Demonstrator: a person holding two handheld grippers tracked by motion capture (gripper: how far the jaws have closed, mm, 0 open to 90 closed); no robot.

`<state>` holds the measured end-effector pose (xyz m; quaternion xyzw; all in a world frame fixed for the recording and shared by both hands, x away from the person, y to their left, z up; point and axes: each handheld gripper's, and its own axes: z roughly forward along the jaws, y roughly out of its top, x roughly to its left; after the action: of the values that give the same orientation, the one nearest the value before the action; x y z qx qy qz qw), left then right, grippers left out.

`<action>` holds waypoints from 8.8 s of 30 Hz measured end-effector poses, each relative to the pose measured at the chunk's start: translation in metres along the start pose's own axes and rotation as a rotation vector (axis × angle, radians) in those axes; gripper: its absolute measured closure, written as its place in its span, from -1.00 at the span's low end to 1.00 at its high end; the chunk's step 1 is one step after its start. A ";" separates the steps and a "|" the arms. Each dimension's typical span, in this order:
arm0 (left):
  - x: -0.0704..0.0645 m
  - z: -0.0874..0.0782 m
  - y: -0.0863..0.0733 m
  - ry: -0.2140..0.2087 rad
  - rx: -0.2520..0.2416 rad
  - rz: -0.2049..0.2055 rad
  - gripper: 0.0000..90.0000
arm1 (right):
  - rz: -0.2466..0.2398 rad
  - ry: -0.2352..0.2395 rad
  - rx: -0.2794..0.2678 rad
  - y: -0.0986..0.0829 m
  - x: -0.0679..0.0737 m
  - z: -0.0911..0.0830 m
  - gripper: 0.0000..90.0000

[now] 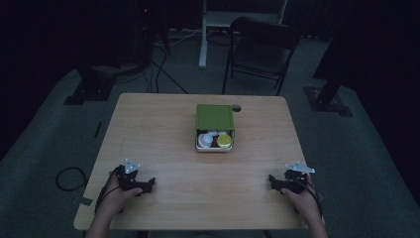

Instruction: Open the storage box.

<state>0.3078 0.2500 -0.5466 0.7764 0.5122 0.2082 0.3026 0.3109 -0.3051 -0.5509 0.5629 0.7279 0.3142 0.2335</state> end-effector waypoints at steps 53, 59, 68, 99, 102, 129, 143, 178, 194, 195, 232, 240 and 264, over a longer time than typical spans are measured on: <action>0.000 0.000 0.000 -0.001 0.002 0.003 -0.99 | -0.426 -0.089 -0.111 0.054 0.080 0.024 -0.71; 0.000 0.000 0.000 -0.001 0.003 0.003 -0.99 | -0.501 -0.085 -0.124 0.059 0.096 0.024 -0.70; 0.000 0.000 0.000 -0.001 0.002 0.003 -0.99 | -0.637 -0.094 -0.149 0.063 0.122 0.028 -0.70; 0.000 0.000 0.000 -0.001 0.002 0.003 -1.00 | -1.035 -0.174 -0.257 0.069 0.188 0.038 -0.53; 0.000 0.000 0.000 -0.001 0.002 0.002 -0.99 | -1.071 -0.181 -0.274 0.070 0.194 0.039 -0.49; 0.000 0.000 0.000 -0.001 0.002 0.002 -0.99 | -1.370 -0.323 -0.332 0.069 0.220 0.069 0.32; 0.000 0.000 0.000 -0.001 0.002 0.002 -0.99 | -1.407 -0.378 -0.338 0.070 0.220 0.079 0.55; 0.000 0.000 0.000 -0.001 0.002 0.002 -0.99 | -1.478 -0.368 -0.287 0.067 0.225 0.068 0.60; 0.000 0.000 0.000 -0.001 0.002 0.003 -1.00 | -1.485 -0.341 -0.275 0.059 0.228 0.055 0.60; 0.000 0.000 0.000 -0.001 0.002 0.003 -0.99 | -1.485 -0.341 -0.272 0.058 0.228 0.054 0.60; 0.000 0.000 0.000 -0.001 0.002 0.003 -0.99 | -1.509 -0.315 -0.287 0.019 0.237 0.023 0.60; 0.000 0.000 0.000 -0.001 0.002 0.003 -0.99 | -1.517 -0.297 -0.283 0.016 0.237 0.017 0.60; 0.000 0.000 0.000 -0.001 0.002 0.002 -0.99 | -1.353 -0.121 -0.322 0.024 0.237 -0.019 0.43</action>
<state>0.3083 0.2502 -0.5466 0.7773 0.5113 0.2078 0.3019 0.2535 -0.0755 -0.5171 -0.0394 0.8487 0.1717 0.4986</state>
